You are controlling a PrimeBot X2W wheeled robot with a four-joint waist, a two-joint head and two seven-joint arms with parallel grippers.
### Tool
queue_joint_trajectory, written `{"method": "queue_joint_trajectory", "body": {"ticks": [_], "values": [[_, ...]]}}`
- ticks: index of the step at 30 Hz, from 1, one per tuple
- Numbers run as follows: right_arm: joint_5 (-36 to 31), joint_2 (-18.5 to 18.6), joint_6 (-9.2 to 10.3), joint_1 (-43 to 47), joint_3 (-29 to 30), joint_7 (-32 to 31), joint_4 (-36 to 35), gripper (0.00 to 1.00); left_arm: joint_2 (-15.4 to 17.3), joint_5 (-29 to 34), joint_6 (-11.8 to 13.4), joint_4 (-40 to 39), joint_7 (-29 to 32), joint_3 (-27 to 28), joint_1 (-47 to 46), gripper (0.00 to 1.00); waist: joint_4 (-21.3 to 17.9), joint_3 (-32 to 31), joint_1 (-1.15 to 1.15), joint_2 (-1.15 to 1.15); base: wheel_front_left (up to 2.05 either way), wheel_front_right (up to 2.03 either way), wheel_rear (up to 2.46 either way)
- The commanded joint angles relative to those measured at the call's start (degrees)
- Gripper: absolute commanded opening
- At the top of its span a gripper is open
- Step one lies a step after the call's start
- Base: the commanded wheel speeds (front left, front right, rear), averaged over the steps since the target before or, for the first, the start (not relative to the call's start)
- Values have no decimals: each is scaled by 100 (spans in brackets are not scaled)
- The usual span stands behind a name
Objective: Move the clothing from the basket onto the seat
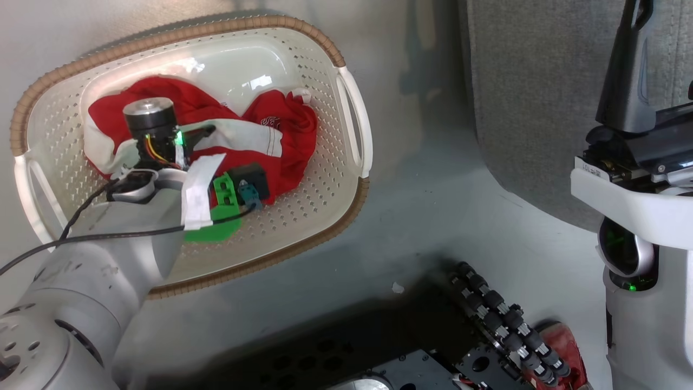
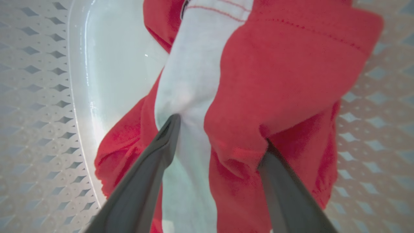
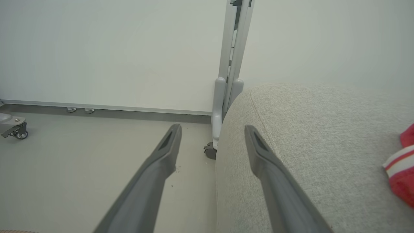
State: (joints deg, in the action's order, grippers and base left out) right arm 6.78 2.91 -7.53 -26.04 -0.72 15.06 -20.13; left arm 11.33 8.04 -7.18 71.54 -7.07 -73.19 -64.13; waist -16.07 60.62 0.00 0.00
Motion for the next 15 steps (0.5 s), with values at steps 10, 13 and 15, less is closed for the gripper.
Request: {"method": "queue_joint_trajectory", "body": {"ticks": [10, 13, 15], "values": [[-28, -1, 8, -58, -40, 18, 30, 100, -95, -408, 393, 116, -333, 274, 5, 0, 73, -100, 0, 0, 0, 0, 0], [6, 1, 8, -6, -64, 18, 70, 100, -179, -509, 486, 134, -456, 313, 188, 0, 89, -338, 0, 0, 0, 0, 0], [47, 0, 8, 41, -111, 18, 94, 100, -244, -579, 535, 143, -539, 327, 302, 0, 104, -546, 0, 0, 0, 0, 0]]}}
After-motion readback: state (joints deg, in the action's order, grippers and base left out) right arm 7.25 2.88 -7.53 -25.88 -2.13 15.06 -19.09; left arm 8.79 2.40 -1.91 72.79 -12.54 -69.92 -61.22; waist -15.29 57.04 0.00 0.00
